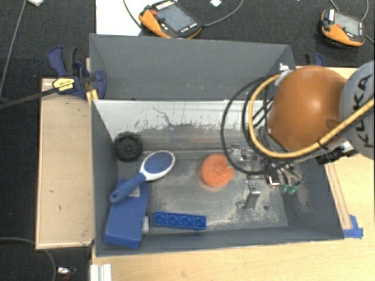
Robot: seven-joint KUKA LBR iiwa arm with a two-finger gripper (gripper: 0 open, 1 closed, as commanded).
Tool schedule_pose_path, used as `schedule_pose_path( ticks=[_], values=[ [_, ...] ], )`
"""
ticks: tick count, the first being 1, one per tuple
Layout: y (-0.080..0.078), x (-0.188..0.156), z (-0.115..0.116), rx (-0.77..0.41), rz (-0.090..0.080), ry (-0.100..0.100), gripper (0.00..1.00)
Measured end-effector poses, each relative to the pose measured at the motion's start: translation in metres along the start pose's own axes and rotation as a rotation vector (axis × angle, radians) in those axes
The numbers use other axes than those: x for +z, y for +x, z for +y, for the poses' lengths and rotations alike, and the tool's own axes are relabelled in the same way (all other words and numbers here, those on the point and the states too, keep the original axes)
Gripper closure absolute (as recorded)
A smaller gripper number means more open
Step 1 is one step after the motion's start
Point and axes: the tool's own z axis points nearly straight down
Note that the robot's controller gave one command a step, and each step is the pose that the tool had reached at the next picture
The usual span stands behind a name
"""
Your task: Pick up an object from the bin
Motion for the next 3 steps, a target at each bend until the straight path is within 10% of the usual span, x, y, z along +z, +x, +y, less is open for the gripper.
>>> schedule_pose_path(
  ticks=[1, 2, 3],
  values=[
    [-0.002, -0.004, 0.0, 0.002, -0.008, -0.001, 0.0],
    [-0.076, 0.071, -0.004, 0.094, -0.01, -0.001, 0.0],
    [-0.091, 0.07, -0.006, -0.142, -0.026, 0.0, 0.0]
  ],
)
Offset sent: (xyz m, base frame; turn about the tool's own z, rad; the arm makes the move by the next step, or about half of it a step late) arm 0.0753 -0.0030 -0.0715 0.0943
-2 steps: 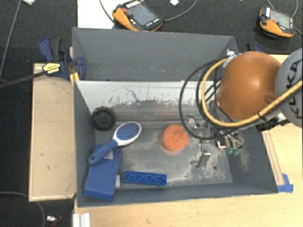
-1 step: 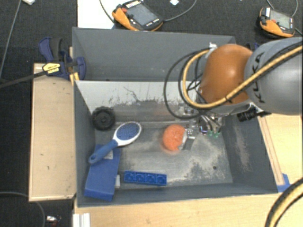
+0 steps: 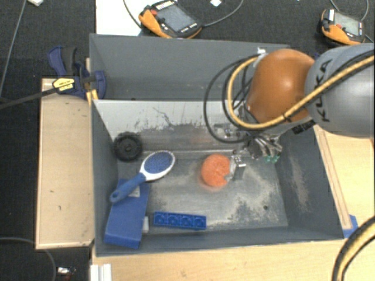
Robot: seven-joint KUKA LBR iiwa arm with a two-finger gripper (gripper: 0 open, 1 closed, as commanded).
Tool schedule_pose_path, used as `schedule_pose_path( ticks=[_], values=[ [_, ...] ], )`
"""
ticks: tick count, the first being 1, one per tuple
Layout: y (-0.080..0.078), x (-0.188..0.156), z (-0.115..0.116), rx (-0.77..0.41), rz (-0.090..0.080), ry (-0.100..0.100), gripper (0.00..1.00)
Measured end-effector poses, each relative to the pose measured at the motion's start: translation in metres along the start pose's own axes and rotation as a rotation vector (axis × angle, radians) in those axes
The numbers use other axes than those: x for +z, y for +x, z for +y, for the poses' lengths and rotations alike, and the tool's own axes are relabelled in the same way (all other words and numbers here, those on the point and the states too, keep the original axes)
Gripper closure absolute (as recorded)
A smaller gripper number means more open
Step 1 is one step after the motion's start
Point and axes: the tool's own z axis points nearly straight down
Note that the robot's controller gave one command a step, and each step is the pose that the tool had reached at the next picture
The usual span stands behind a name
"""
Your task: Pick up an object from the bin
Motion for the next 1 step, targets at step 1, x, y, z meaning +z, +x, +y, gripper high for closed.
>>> schedule_pose_path(
  ticks=[1],
  values=[
    [-0.0109, 0.024, 0.0004, 0.358, 0.007, 0.001, 0.0]
  ],
)
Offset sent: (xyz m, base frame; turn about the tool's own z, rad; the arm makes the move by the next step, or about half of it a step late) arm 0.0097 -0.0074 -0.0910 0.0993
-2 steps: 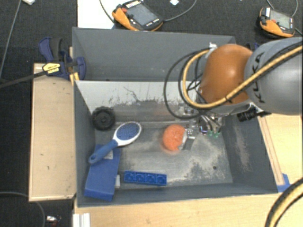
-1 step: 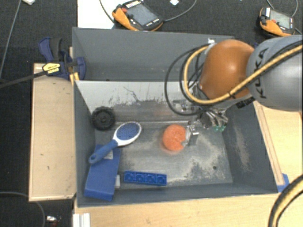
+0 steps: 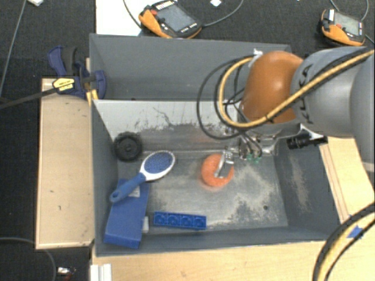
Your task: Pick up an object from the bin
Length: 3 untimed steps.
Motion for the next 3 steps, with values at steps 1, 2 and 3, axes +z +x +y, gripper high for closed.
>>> schedule_pose_path(
  ticks=[1, 2, 3],
  values=[
    [0.0003, 0.0668, -0.0094, -0.258, -0.005, -0.003, 0.0],
    [-0.0023, 0.0644, -0.0053, 0.065, -0.005, -0.002, 1.0],
    [-0.0023, 0.0643, -0.0053, 0.064, -0.005, -0.002, 1.0]
  ],
)
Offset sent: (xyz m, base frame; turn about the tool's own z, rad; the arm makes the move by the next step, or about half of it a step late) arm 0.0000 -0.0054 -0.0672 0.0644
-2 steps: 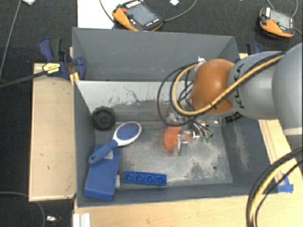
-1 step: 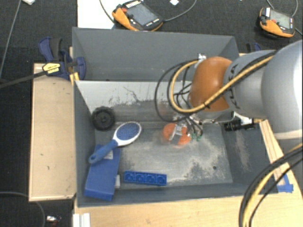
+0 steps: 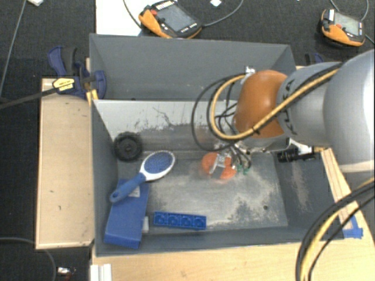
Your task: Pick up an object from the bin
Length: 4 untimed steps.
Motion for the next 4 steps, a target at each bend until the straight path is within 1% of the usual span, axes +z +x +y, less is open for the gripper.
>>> schedule_pose_path(
  ticks=[1, 2, 3, 4],
  values=[
    [0.0, -0.001, 0.0, 0.0, -0.002, -0.001, 1.0],
    [0.001, -0.015, 0.0, 0.0, 0.003, 0.0, 1.0],
    [-0.001, -0.038, 0.0, -0.001, -0.005, -0.002, 1.0],
    [-0.002, -0.054, 0.0, -0.002, -0.005, -0.002, 1.0]
  ],
)
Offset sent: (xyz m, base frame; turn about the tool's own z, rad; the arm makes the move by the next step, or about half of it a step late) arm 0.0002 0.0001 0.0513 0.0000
